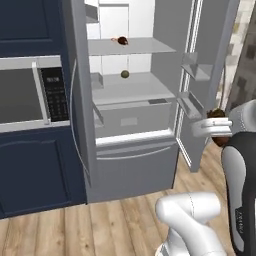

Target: Transport the steak and sweet potato to the fridge. Place the steak on the rack containing meat and place the sweet potato on the rack containing the vegetable, ensuring meats and vegetables are on different racks.

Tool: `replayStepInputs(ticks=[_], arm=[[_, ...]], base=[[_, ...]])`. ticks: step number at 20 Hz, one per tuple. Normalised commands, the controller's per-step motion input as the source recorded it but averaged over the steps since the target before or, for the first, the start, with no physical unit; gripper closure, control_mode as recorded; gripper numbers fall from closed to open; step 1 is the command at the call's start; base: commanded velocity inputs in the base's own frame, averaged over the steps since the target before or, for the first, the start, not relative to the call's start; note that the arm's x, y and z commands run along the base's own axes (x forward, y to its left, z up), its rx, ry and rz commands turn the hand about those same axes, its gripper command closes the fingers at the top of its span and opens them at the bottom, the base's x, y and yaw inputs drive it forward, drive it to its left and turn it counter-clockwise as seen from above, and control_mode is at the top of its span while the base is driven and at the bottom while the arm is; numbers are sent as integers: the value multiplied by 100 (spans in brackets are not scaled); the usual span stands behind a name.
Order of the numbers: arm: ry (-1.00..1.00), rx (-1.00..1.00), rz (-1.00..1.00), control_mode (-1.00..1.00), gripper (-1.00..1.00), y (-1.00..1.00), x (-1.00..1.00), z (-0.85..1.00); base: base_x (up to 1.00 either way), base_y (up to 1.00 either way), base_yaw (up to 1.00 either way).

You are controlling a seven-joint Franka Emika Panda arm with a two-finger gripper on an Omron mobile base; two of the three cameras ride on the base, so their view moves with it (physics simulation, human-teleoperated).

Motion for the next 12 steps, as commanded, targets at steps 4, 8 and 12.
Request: replayStepInputs(ticks=[4, 8, 12], arm=[[0, 0, 0, 100, 100, 0, 0, 0], [0, 0, 0, 100, 100, 0, 0, 0], [0, 0, 0, 100, 100, 0, 0, 0]], base=[[62, 0, -2], [81, -2, -2], [97, 0, -2]])
